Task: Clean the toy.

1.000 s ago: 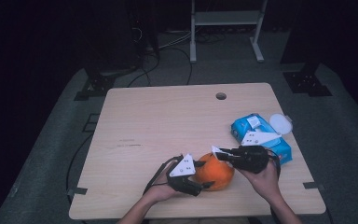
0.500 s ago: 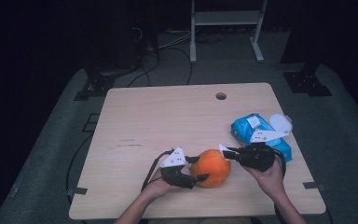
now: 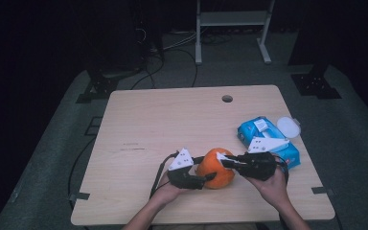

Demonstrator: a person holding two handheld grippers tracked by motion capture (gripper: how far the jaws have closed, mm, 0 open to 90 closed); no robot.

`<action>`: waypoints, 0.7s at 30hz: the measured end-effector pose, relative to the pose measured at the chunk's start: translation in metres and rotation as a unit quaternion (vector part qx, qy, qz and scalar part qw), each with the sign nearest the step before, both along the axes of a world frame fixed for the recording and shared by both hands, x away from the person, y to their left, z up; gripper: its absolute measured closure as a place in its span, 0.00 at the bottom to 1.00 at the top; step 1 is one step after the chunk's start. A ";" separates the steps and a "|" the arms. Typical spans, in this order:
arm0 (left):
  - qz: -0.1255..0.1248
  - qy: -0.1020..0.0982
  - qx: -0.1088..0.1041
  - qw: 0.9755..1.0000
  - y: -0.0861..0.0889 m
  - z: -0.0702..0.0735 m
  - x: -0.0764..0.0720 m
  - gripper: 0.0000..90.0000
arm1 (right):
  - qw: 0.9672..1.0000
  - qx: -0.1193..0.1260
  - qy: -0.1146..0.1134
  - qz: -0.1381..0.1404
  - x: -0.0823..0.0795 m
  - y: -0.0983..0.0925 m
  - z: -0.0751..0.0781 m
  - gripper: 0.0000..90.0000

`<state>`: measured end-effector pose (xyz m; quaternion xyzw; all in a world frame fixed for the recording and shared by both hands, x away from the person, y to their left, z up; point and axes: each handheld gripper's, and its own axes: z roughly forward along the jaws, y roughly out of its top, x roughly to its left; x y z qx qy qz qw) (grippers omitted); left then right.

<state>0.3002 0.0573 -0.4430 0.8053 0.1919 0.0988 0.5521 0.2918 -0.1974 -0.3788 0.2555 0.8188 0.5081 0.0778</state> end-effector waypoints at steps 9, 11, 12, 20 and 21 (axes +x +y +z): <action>-0.015 -0.035 0.014 0.999 -0.007 0.000 -0.008 0.38 | 0.999 -0.020 -0.025 -0.025 0.000 -0.001 0.003 0.89; -0.017 -0.032 0.008 0.999 -0.006 0.000 -0.007 0.41 | 0.998 -0.029 -0.032 -0.034 0.000 -0.003 0.004 0.89; -0.015 -0.030 0.006 0.999 -0.006 0.001 -0.006 0.41 | 0.998 -0.029 -0.031 -0.036 -0.002 -0.003 0.004 0.89; -0.033 -0.048 0.033 0.998 -0.010 0.015 -0.012 0.46 | 0.999 -0.022 -0.043 0.015 -0.017 0.025 0.013 0.89; -0.032 -0.049 0.033 0.998 -0.011 0.013 -0.012 0.46 | 0.998 -0.035 -0.047 0.018 -0.017 0.031 0.011 0.89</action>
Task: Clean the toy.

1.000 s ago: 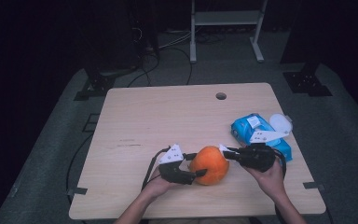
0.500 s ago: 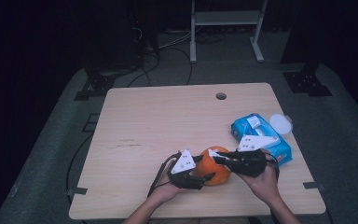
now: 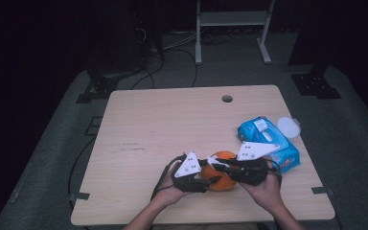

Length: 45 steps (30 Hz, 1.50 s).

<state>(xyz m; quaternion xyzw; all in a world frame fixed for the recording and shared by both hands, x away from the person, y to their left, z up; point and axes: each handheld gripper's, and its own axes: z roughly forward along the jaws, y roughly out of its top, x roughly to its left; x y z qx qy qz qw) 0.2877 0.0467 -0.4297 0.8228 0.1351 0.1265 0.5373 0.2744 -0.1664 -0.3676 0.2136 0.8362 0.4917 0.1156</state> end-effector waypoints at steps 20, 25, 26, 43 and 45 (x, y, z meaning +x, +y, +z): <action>-0.020 0.032 -0.016 0.999 0.004 -0.023 0.020 0.08 | 0.999 -0.005 0.007 -0.039 0.011 -0.021 -0.008 0.89; -0.014 0.023 -0.005 1.000 0.002 -0.022 0.016 0.25 | 0.999 0.001 0.012 -0.035 0.007 -0.014 -0.008 0.89; -0.012 0.019 -0.003 1.000 0.001 -0.022 0.014 0.27 | 1.000 -0.001 0.012 -0.029 0.006 -0.011 -0.008 0.89; -0.003 0.015 -0.026 1.000 0.004 -0.008 0.011 0.42 | 0.999 0.012 0.001 -0.048 0.007 -0.025 -0.001 0.89; -0.007 0.006 -0.028 1.000 0.008 0.003 0.009 0.42 | 0.999 0.025 -0.010 -0.040 0.003 -0.023 0.005 0.89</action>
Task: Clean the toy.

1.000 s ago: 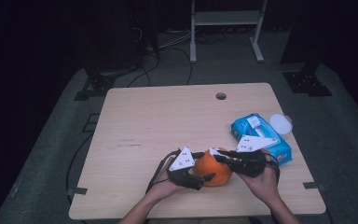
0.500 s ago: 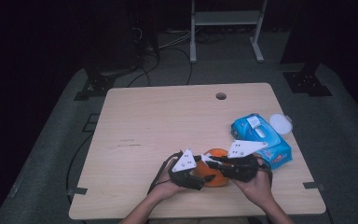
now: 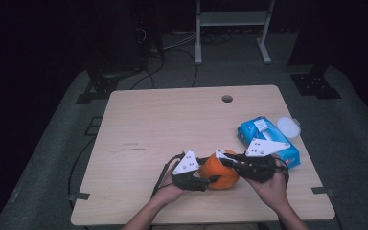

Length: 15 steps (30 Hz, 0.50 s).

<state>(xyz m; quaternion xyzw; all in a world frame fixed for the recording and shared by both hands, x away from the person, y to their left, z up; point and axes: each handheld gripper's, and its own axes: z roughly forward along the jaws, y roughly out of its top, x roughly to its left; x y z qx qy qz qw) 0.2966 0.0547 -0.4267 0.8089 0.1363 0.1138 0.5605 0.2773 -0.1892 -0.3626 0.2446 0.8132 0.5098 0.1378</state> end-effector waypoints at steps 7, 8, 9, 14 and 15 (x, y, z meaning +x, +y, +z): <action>-0.011 -0.006 0.008 1.000 0.012 0.017 -0.002 0.44 | 0.999 0.026 0.022 0.002 0.009 -0.009 -0.005 0.89; -0.011 0.000 0.004 1.000 0.013 0.017 -0.001 0.45 | 0.999 0.026 0.044 -0.001 0.015 -0.011 -0.016 0.89; -0.012 0.004 0.008 1.000 0.014 0.017 0.000 0.45 | 0.999 0.026 0.044 -0.001 0.015 -0.011 -0.016 0.89; -0.011 0.018 0.022 1.000 0.011 0.007 0.005 0.43 | 0.998 0.010 0.061 0.001 0.018 -0.001 -0.027 0.89; -0.011 0.015 0.024 1.000 0.009 0.007 0.004 0.42 | 0.998 0.010 0.055 0.007 0.016 0.001 -0.024 0.89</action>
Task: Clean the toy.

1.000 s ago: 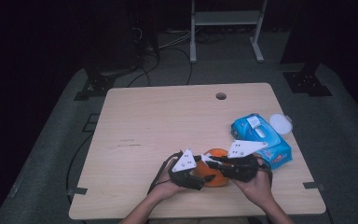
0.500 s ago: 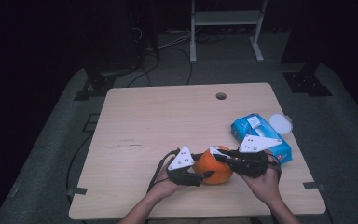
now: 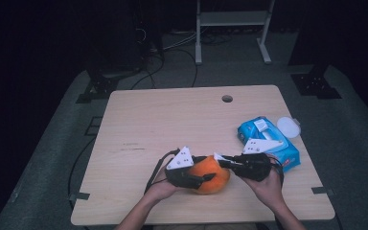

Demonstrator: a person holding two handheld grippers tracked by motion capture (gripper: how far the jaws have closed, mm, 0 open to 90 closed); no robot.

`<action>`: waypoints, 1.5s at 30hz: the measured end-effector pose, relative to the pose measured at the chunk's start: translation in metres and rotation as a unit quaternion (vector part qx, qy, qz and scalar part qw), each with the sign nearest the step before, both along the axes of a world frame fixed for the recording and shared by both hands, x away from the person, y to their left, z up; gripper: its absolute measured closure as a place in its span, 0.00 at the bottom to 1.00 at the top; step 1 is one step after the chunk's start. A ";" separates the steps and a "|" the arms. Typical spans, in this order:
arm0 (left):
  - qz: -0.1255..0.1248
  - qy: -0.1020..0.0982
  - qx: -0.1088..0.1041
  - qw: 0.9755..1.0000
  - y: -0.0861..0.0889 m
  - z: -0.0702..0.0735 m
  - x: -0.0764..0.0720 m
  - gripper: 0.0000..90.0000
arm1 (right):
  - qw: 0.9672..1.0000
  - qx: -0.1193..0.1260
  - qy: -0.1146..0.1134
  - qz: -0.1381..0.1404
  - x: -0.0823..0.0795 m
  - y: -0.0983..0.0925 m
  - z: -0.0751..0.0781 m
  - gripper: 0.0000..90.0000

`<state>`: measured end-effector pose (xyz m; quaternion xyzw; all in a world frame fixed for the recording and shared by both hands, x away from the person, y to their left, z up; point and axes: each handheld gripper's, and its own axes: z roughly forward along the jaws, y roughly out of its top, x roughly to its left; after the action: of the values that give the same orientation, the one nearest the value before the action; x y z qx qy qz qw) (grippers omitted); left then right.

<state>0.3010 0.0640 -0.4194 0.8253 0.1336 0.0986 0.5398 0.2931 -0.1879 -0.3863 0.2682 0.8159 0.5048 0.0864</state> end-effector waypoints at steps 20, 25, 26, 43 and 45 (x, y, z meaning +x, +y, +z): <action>-0.003 0.005 0.012 1.000 -0.009 -0.010 0.001 0.29 | 0.999 0.016 0.026 0.011 0.003 -0.001 -0.005 0.89; -0.020 0.012 0.003 1.000 0.002 -0.011 0.007 0.18 | 1.000 -0.003 0.011 0.027 -0.002 0.010 -0.002 0.89; -0.015 0.024 0.003 1.000 0.005 -0.013 0.010 0.12 | 1.000 -0.003 0.013 0.024 0.000 0.007 -0.004 0.89; -0.017 0.036 0.009 0.999 0.001 -0.023 0.008 0.24 | 1.000 -0.007 0.009 0.016 0.000 0.006 -0.001 0.88; -0.015 0.040 -0.005 0.999 0.003 -0.026 0.013 0.18 | 1.000 -0.007 0.015 0.010 0.004 0.001 -0.003 0.89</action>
<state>0.3137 0.0671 -0.4451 0.8279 0.1431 0.0565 0.5394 0.2970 -0.1868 -0.3893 0.2668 0.8231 0.4962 0.0713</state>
